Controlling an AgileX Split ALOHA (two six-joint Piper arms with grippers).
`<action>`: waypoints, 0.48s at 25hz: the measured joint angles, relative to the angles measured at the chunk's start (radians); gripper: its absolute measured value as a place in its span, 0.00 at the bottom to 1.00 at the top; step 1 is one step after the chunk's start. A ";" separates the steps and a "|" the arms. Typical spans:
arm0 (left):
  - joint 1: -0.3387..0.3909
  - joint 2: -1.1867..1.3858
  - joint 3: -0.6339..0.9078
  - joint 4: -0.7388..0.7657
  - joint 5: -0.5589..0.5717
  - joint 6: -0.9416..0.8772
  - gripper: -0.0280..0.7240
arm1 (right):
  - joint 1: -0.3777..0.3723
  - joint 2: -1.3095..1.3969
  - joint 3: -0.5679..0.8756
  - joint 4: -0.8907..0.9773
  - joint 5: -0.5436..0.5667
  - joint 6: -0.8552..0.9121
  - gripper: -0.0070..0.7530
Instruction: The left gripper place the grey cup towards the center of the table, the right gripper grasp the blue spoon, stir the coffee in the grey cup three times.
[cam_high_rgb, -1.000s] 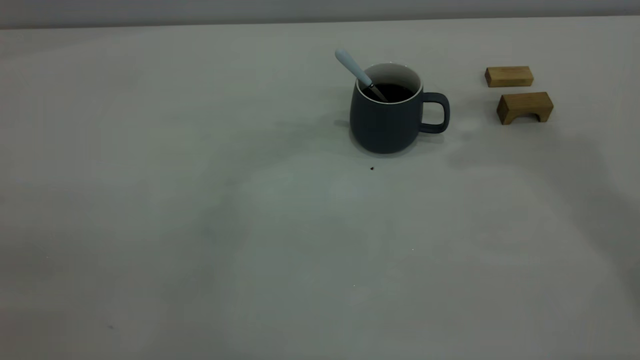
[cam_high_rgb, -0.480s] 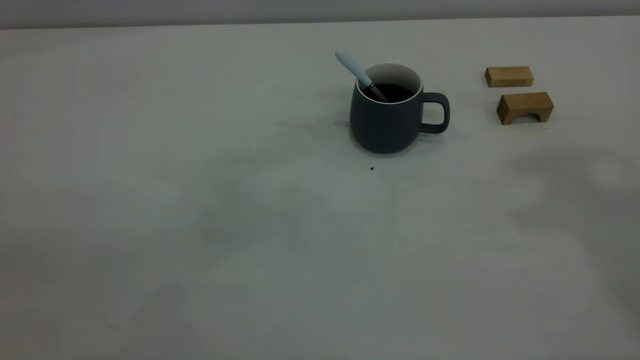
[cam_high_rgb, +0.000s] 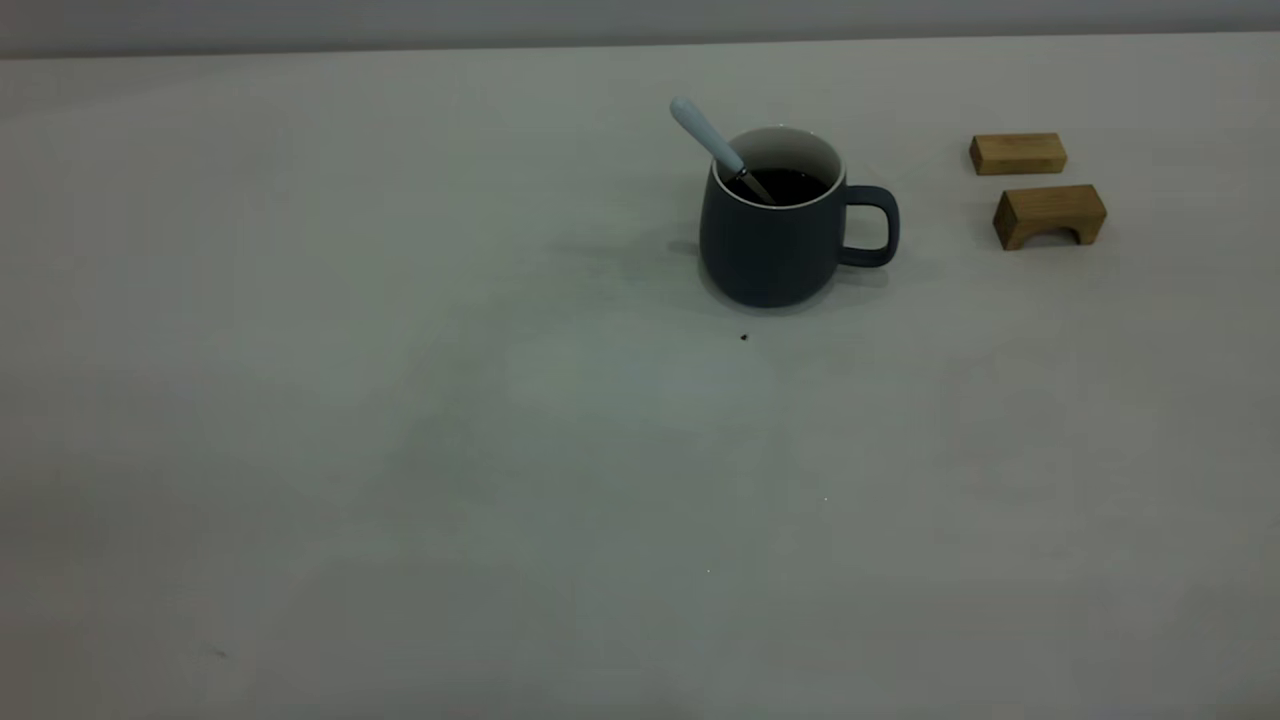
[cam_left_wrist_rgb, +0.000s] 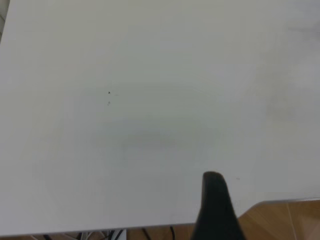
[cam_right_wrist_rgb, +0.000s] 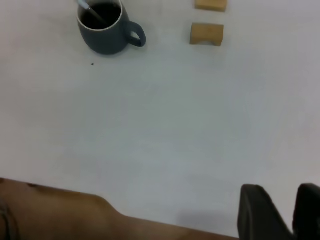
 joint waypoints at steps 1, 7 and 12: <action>0.000 0.000 0.000 0.000 0.000 0.000 0.82 | 0.000 -0.069 0.046 0.002 0.000 0.000 0.29; 0.000 0.000 0.000 0.000 0.000 0.000 0.82 | 0.000 -0.359 0.252 0.003 0.001 0.000 0.31; 0.000 0.000 0.000 0.000 0.000 0.000 0.82 | 0.000 -0.529 0.377 0.016 -0.010 0.000 0.31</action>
